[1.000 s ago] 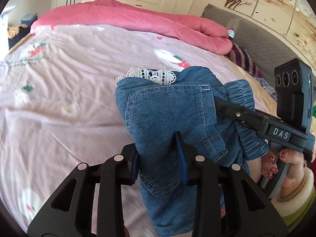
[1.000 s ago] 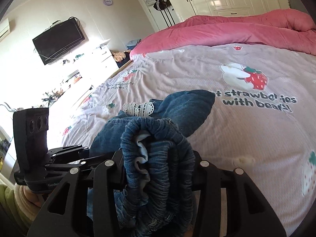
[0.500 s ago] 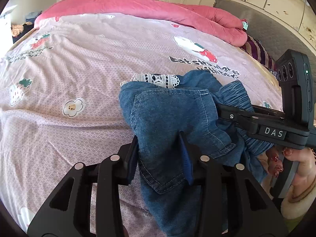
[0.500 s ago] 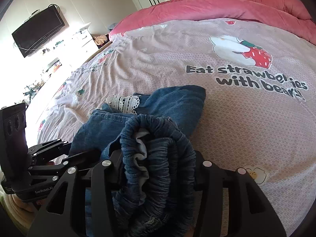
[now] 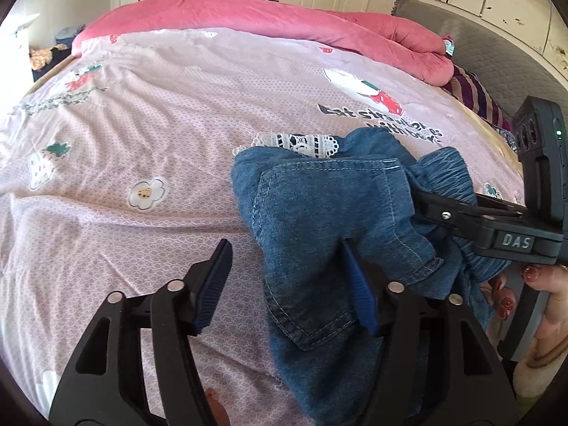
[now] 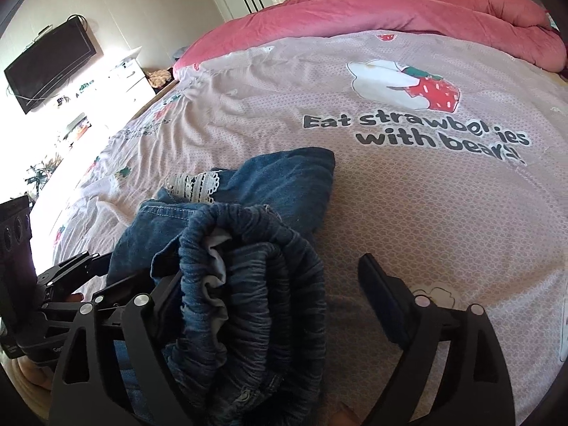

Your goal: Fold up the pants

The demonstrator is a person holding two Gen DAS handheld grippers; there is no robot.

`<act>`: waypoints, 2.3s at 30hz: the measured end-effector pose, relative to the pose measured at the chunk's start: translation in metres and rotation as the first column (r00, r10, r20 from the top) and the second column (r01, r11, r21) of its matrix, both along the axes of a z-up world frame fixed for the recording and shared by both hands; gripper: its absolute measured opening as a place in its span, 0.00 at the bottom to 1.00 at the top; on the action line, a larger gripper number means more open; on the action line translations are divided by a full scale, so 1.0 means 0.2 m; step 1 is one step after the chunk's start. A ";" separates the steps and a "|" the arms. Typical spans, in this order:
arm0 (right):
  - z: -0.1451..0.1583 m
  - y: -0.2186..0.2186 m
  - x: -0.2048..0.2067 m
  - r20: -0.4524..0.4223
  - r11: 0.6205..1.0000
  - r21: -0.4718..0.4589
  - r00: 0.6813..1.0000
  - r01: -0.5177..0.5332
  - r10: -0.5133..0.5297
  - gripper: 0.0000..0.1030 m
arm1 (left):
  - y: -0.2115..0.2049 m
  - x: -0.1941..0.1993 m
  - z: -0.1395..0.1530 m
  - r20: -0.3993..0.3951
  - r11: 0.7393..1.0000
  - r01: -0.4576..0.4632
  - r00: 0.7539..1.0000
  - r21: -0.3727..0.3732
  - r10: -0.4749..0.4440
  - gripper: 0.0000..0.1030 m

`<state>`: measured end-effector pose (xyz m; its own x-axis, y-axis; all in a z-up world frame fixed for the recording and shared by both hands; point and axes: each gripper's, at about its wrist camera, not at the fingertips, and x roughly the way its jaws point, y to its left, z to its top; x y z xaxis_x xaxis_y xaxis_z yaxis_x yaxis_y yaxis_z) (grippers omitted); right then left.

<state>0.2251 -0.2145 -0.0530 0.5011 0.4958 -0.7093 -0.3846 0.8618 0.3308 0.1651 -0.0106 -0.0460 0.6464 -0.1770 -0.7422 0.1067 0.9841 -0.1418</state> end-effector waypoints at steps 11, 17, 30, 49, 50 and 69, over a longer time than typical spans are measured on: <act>0.12 -0.08 -0.16 0.099 0.998 -0.013 0.994 0.054 -0.053 0.92 | 0.04 -0.11 0.07 0.039 0.998 -0.055 0.998 0.015 0.054 0.71; 0.14 -0.10 -0.24 0.131 0.997 -0.041 0.989 0.068 -0.062 0.93 | 0.06 -0.16 0.13 0.076 0.997 -0.070 0.995 0.019 0.069 0.80; 0.28 -0.13 -0.44 0.262 0.991 -0.049 0.959 0.124 -0.107 0.95 | 0.07 -0.30 0.19 0.112 0.993 -0.118 0.987 0.029 0.114 0.91; 0.37 -0.12 -0.77 0.275 0.991 -0.069 0.957 0.110 -0.087 0.96 | 0.08 -0.73 0.28 0.167 0.976 -0.202 0.968 0.082 0.186 0.91; 0.36 -0.12 -0.79 0.273 0.991 -0.069 0.958 0.111 -0.089 0.96 | 0.07 -0.75 0.28 0.168 0.976 -0.200 0.969 0.085 0.183 0.91; 0.23 -0.19 -1.02 0.226 0.987 -0.060 0.965 0.149 -0.132 0.96 | -0.07 -0.99 0.15 0.145 0.980 -0.175 0.976 0.097 0.160 0.91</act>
